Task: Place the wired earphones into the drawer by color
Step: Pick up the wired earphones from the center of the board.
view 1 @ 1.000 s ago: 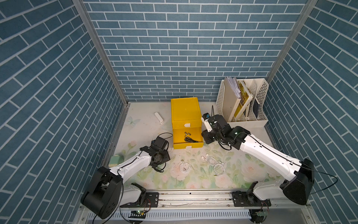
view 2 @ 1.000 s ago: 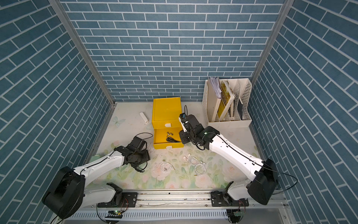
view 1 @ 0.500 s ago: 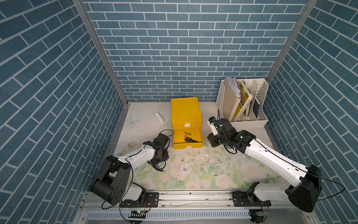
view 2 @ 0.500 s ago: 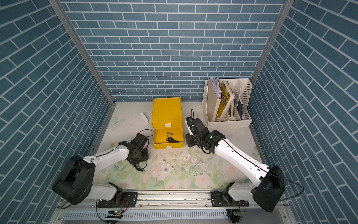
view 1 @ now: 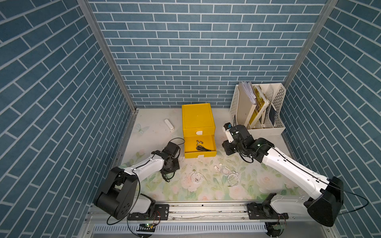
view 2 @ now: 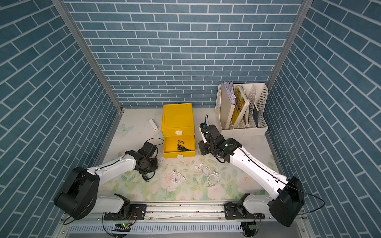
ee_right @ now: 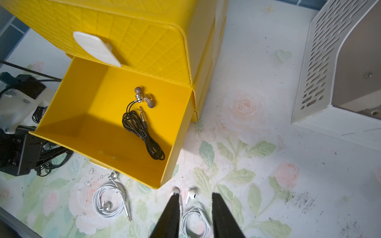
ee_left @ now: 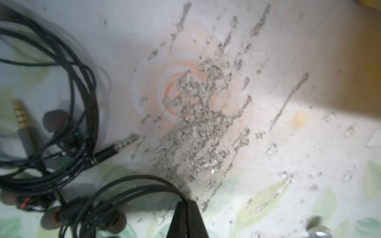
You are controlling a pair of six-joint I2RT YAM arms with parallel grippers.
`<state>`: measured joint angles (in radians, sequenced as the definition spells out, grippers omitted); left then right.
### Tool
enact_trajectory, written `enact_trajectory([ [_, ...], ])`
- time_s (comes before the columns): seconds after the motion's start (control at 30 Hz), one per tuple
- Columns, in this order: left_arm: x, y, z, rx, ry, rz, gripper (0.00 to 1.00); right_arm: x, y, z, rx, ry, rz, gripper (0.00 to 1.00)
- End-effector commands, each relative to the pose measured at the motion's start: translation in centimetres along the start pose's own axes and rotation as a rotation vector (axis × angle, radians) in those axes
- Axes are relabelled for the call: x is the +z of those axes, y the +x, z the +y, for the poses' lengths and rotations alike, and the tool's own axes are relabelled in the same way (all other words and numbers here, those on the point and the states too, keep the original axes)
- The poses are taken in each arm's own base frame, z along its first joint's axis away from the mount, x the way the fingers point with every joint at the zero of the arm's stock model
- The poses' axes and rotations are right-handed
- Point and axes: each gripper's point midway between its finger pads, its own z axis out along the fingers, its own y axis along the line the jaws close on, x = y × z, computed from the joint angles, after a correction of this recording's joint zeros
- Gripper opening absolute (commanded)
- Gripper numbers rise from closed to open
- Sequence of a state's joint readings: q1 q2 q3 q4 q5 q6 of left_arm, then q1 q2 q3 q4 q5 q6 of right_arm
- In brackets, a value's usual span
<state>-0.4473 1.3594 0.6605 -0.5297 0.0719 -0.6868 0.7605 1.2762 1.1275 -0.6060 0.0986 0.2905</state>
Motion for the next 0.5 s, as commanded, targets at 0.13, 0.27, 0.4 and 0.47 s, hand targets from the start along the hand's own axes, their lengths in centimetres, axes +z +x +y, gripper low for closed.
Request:
enact_trajectory([
  [0.13, -3.3, 1.1, -1.0, 0.015, 0.111, -0.005, 0.01, -0.3, 0.0, -0.8, 0.001, 0.031, -0.016, 0.3],
  [0.27, -5.0, 2.0, -0.7, 0.008, 0.146, -0.019, 0.01, 0.0, 0.2, -1.1, 0.009, 0.048, -0.017, 0.29],
  [0.4, -7.2, 2.4, -0.8, -0.003, 0.191, -0.046, 0.01, 0.2, 0.1, -1.4, 0.014, 0.058, -0.015, 0.28],
  [0.47, -8.4, 2.5, -1.0, -0.005, 0.213, -0.061, 0.01, 0.3, 0.0, -1.4, 0.016, 0.061, -0.017, 0.27],
])
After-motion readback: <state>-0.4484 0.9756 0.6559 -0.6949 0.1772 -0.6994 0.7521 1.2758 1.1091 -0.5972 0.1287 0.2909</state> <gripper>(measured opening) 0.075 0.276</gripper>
